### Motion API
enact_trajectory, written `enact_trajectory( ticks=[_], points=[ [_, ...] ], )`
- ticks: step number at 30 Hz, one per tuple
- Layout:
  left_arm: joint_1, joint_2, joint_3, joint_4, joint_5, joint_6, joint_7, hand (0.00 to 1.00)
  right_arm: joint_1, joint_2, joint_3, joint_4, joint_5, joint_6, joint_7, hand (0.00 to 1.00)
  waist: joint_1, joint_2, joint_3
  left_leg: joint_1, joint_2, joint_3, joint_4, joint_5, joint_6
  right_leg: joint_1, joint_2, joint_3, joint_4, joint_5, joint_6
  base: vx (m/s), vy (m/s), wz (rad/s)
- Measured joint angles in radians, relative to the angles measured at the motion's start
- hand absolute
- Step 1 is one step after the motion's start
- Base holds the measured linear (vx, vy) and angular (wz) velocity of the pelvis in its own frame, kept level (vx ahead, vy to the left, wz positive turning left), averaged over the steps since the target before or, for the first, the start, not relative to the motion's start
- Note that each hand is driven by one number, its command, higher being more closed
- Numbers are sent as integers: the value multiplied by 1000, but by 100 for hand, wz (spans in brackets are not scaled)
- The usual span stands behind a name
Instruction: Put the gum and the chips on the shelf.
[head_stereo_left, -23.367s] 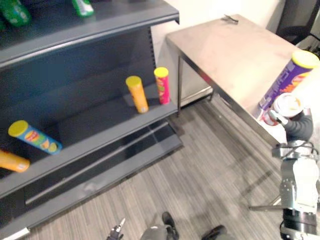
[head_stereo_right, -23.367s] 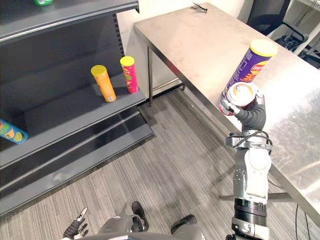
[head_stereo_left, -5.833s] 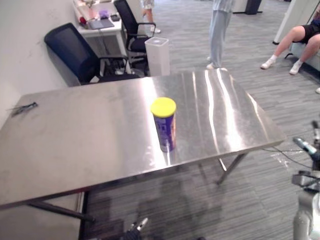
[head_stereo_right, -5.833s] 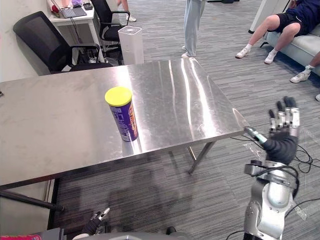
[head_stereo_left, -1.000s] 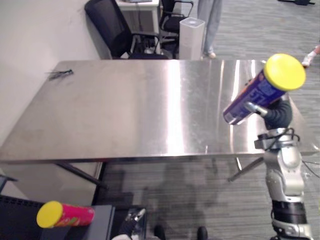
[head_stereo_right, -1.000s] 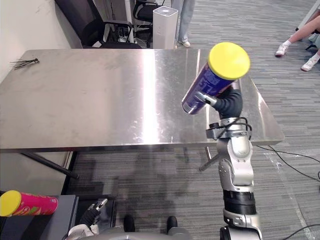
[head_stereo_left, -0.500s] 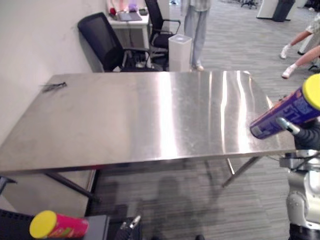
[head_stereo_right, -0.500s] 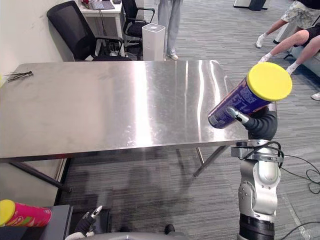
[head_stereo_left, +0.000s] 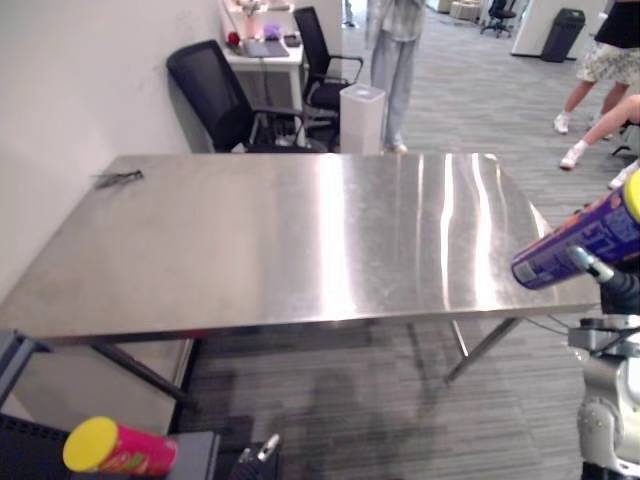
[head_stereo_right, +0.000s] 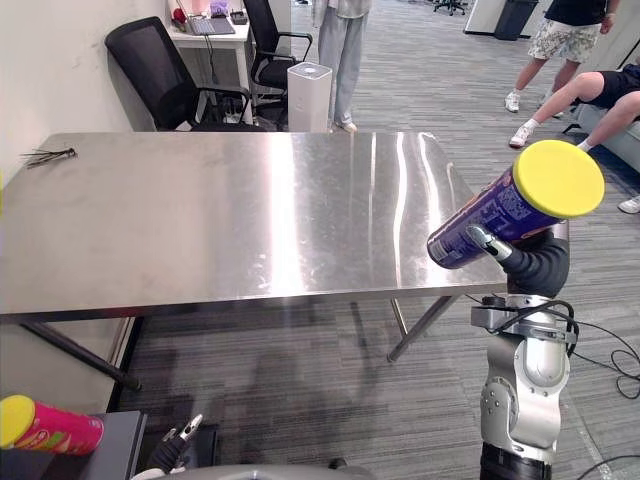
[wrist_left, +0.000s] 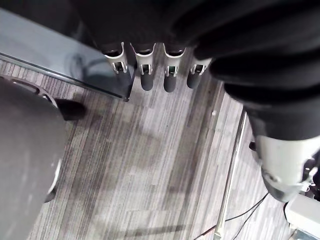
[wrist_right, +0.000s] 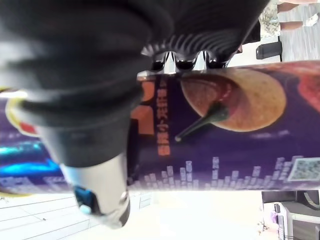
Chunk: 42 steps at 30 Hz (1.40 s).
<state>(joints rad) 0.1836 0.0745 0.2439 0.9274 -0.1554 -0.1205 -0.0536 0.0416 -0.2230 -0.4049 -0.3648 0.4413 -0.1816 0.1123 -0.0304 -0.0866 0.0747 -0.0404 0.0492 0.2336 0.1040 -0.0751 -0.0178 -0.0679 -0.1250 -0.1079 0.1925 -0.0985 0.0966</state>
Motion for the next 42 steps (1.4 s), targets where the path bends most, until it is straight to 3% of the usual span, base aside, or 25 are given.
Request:
enact_trajectory(
  ticks=[2, 4, 7, 9, 10, 11, 12, 15, 17, 19, 20, 21, 23, 25, 28, 29, 30, 31, 32, 33, 34, 37, 42],
  points=[
    [-9, 4, 13, -25, -41, 0, -3, 0, -26, 0, 29, -33, 1, -3, 0, 100, 5, -4, 47, -104, 29, -35, 182, -76, -4, -45, -1, -33, 94, -57, -10, -157, -46, 39],
    [-15, 6, 38, -27, -74, 1, -4, 0, -62, -1, 89, -34, 15, -6, 0, 100, 9, 5, 78, -152, 37, -74, 223, -90, -18, -64, 5, -63, 128, -72, -28, -183, -52, 42],
    [-13, 8, 40, -36, -110, 1, -5, 0, -111, -2, 167, -33, 41, -7, 1, 100, 19, 16, 89, -234, 26, -178, 189, -29, -52, -107, 4, -169, 142, -86, -52, -141, -118, 97],
    [-3, 5, 51, -61, -113, 1, -8, 0, -157, -11, 178, -20, 40, -7, -2, 100, 52, 23, 103, -247, 19, -228, 87, 35, -61, -118, 1, -260, 151, -82, -71, -129, -213, 133],
    [-3, 7, 65, -60, -116, 1, -9, 0, -169, -13, 174, -19, 39, -7, -9, 100, 63, 24, 103, -237, 33, -195, 26, 31, -54, -100, -5, -327, 112, -69, -90, -131, -208, 169],
    [-9, 14, 75, -59, -117, 1, -8, 0, -187, -15, 164, -15, 40, -10, -19, 100, 60, 23, 114, -250, 56, -118, 47, 20, -10, -79, -17, -399, 71, -61, -102, -137, -184, 204],
    [-17, 15, 75, -54, -130, 1, -7, 0, -212, -19, 137, 5, 38, -14, -31, 100, 57, 26, 137, -278, 117, 24, 217, -6, 34, -56, -45, -491, 81, -72, -121, -124, -188, 194],
    [1, 5, 72, -41, -151, 13, -9, 0, -209, -19, 95, 29, 37, -15, -76, 100, 56, 52, 134, -189, 246, 217, 489, -79, 42, 3, -82, -697, 104, -94, -155, -99, -195, 191],
    [-1, 5, 74, -22, -151, 15, -10, 0, -206, -20, 74, 26, 32, -24, -82, 100, 46, 63, 128, -106, 280, 234, 516, -100, 22, 10, -109, -786, 124, -110, -160, -89, -48, 155],
    [-2, 2, 74, -7, -151, 15, -12, 0, -201, -22, 47, 26, 29, -29, -82, 100, 27, 85, 115, -31, 303, 227, 503, -97, 4, 9, -134, -871, 154, -134, -141, -148, 86, 165],
    [-3, 0, 78, 3, -151, 16, -14, 0, -186, -22, 27, 26, 28, -29, -82, 100, 21, 102, 105, 18, 309, 218, 438, -43, 3, 8, -156, -926, 190, -150, -132, -161, 172, 164],
    [-6, 1, 80, 11, -151, 16, -16, 0, -181, -19, 20, 27, 28, -29, -83, 100, 17, 104, 104, 30, 294, 213, 384, -59, -22, 7, -173, -949, 205, -152, -129, -153, 214, 152],
    [2, 6, 119, 27, -151, 20, -19, 0, -165, 5, 28, 27, 27, -26, -75, 100, 15, 84, 88, 24, 249, 226, 276, -70, -26, 12, -214, -1020, 195, -127, -123, -149, 215, 119],
    [12, 4, 145, 31, -144, 24, -20, 0, -164, 6, 22, 26, 27, -26, -69, 100, 10, 93, 67, 10, 232, 242, 211, -76, -62, 21, -224, -1079, 173, -82, -95, -80, 189, 93],
    [3, 6, 152, 31, -133, 24, -18, 0, -165, 6, 17, 35, 18, -26, -80, 100, 8, 96, 61, 7, 202, 263, 158, -85, -83, 22, -243, -1101, 159, -38, -90, -34, 246, 72],
    [4, 6, 153, 34, -123, 25, -16, 0, -166, 9, 29, 49, -10, -23, -81, 100, 12, 92, 62, 7, 199, 279, 187, -93, -94, 33, -258, -1098, 160, -19, -93, -14, 307, 16],
    [2, 9, 164, 35, -116, 26, -14, 0, -168, 23, 46, 64, -15, -17, -81, 100, 24, 73, 73, -39, 225, 293, 329, -109, -101, 55, -274, -1085, 157, 9, -104, -21, 289, 2],
    [2, 10, 165, 34, -115, 25, -12, 0, -167, 33, 51, 71, -17, -15, -84, 100, 35, 59, 83, -68, 239, 308, 371, -141, -127, 61, -284, -1072, 161, 21, -104, -11, 213, -8],
    [9, 5, 161, 30, -115, 25, -11, 0, -171, 39, 55, 80, -39, -15, -86, 100, 35, 81, 74, -73, 238, 313, 271, -115, -94, 70, -286, -1057, 173, 35, -88, -24, 174, -14],
    [13, 8, 161, 28, -115, 25, -11, 0, -169, 43, 62, 87, -49, -17, -86, 100, 36, 79, 72, -65, 241, 333, 274, -138, -81, 67, -290, -1045, 185, 33, -84, -15, 256, -14],
    [13, 18, 175, 21, -116, 20, -8, 0, -169, 52, 91, 109, -51, -14, -85, 100, 39, 54, 71, -55, 217, 340, 269, -144, -73, 52, -315, -1016, 188, 52, -68, -29, 283, -18],
    [7, 45, 197, 18, -116, 20, 1, 0, -168, 66, 142, 114, -92, 2, -77, 100, 59, 12, 84, -63, 202, 361, 277, -160, -46, 23, -315, -952, 152, 80, -47, -40, 225, -14],
    [7, 29, 233, 10, -115, 17, 2, 0, -169, 75, 152, 109, -92, 5, -61, 100, 73, 7, 91, -51, 195, 361, 261, -168, -37, 26, -311, -918, 152, 83, -46, -17, 56, 1]
  ],
)
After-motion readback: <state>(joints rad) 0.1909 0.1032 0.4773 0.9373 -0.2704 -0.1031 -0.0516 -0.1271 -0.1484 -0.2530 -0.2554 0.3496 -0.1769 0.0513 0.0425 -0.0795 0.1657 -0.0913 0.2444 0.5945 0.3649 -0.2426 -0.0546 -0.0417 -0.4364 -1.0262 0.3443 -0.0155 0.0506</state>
